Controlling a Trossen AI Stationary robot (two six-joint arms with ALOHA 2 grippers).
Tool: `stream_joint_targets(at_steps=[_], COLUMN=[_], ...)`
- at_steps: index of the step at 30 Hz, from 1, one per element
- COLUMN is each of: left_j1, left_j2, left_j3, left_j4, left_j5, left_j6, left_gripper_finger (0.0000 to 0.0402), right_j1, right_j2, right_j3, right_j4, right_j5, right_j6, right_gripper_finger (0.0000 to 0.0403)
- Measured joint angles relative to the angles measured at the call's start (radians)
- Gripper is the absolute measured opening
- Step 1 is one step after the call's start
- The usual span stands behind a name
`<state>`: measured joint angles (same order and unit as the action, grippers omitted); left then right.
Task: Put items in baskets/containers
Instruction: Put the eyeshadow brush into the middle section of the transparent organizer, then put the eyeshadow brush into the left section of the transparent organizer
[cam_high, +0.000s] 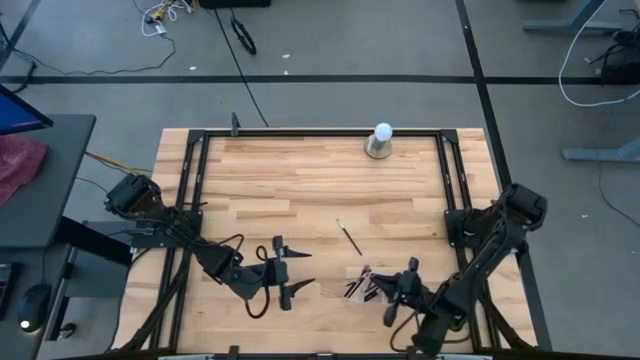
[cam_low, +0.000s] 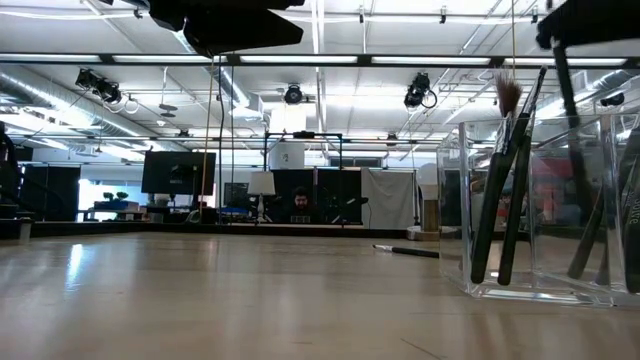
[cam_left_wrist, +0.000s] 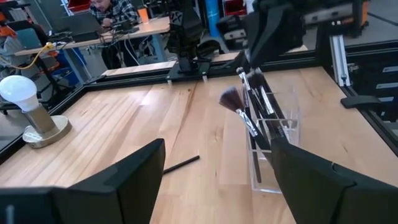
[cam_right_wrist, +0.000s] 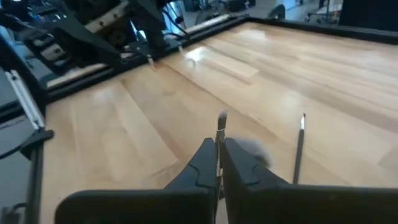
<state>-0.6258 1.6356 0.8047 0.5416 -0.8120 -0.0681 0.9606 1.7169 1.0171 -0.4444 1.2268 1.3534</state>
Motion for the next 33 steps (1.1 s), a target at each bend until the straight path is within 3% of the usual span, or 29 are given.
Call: stream_joint_targets(at_steps=[10, 20, 27, 33], left_j1=[0.000, 0.000, 0.000, 0.000], left_j2=[0.000, 0.000, 0.000, 0.000], left_j3=[0.000, 0.000, 0.000, 0.000], left_j4=[-0.002, -0.003, -0.009, -0.009], left_j5=[0.000, 0.000, 0.000, 0.000], left_j6=[-0.001, -0.007, -0.008, -0.020], left_gripper_finger=[0.0291, 0.0291, 0.0291, 0.0291], right_j1=[-0.013, -0.012, -0.012, -0.017], right_j2=[0.050, 0.048, -0.001, -0.101], right_j3=[0.000, 0.000, 0.000, 0.000], right_j4=[-0.021, -0.071, -0.191, -0.247], right_j5=[-0.112, -0.155, -0.222, -0.347], right_j6=[0.053, 0.085, 0.199, 0.215], right_gripper_finger=[0.0017, 0.0069, 0.0115, 0.0104])
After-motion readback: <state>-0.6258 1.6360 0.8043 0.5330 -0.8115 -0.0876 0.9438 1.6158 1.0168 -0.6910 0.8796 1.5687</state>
